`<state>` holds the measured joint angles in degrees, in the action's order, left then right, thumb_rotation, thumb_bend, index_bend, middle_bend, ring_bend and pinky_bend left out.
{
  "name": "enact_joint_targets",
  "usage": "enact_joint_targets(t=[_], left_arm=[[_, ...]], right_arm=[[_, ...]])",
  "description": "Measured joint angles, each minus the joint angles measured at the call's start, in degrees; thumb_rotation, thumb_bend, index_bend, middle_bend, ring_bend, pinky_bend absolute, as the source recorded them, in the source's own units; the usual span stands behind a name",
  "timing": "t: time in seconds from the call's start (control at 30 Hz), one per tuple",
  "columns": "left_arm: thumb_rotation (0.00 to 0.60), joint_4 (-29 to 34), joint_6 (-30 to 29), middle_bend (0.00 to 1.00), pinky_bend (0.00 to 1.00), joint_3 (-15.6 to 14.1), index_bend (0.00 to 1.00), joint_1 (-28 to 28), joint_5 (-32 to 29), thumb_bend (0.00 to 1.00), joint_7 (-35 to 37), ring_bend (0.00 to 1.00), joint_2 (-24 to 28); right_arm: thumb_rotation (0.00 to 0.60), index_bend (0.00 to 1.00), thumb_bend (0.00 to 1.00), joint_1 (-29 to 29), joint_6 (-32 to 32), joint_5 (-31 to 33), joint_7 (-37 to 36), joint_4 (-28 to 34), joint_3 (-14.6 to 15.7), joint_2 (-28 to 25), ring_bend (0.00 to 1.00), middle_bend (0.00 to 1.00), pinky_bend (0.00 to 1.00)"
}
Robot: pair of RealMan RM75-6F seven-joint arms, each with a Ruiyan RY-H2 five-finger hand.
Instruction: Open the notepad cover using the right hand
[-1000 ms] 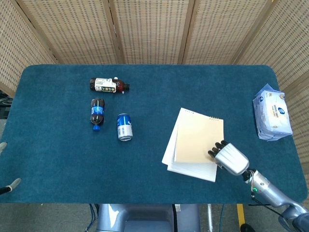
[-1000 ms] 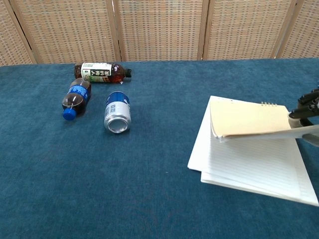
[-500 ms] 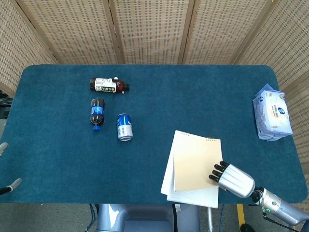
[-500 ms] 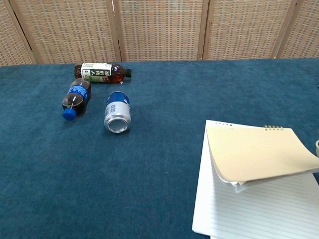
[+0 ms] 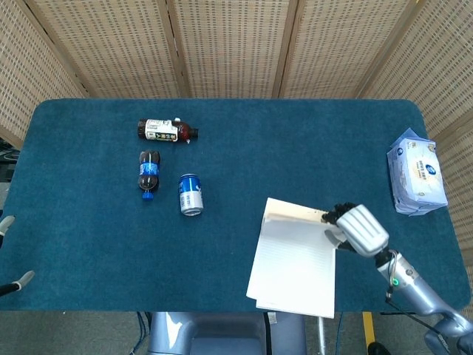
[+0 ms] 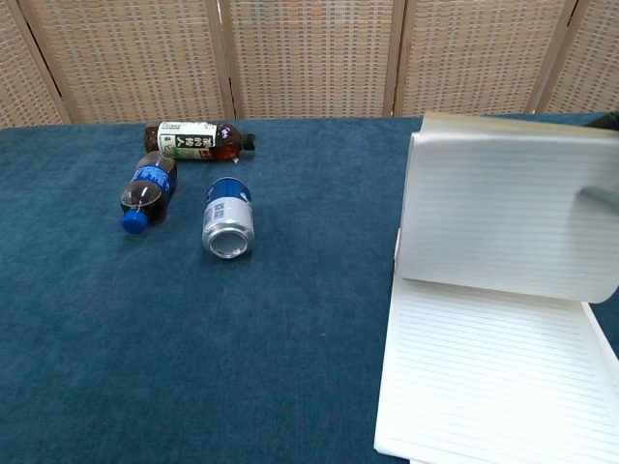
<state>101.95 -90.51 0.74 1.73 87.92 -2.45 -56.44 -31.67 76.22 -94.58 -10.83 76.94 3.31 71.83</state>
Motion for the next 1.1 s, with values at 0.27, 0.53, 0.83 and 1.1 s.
enact_joint_targets(t=[0.27, 0.53, 0.83, 1.1], left_arm=[[0.6, 0.2, 3.2, 0.0, 0.0, 2.0, 0.0, -2.1, -4.4, 0.0, -1.4, 0.0, -0.4], [0.6, -2.4, 5.8, 0.0, 0.0, 3.7, 0.0, -4.6, -6.6, 0.0, -3.6, 0.0, -3.3], [0.6, -2.7, 9.4, 0.0, 0.0, 5.1, 0.0, -6.6, -12.1, 0.0, -6.4, 0.0, -4.3], [0.6, -2.8, 10.5, 0.0, 0.0, 5.3, 0.0, -7.5, -13.5, 0.0, -7.5, 0.0, -4.7]], right_arm=[[0.6, 0.66, 0.57, -7.8, -19.6, 23.5, 8.7, 3.3, -10.6, -2.0, 0.48, 0.64, 0.53], [0.6, 0.66, 0.57, -16.7, -32.5, 39.7, 19.1, -9.2, -16.3, 1.5, 0.46, 0.64, 0.53], [0.6, 0.0, 0.0, -23.6, -46.8, 43.9, 24.1, -32.2, -15.9, 12.2, 0.0, 0.0, 0.0], [0.6, 0.0, 0.0, -25.5, -47.8, 42.8, 22.9, -42.3, -15.8, 18.5, 0.0, 0.0, 0.0]])
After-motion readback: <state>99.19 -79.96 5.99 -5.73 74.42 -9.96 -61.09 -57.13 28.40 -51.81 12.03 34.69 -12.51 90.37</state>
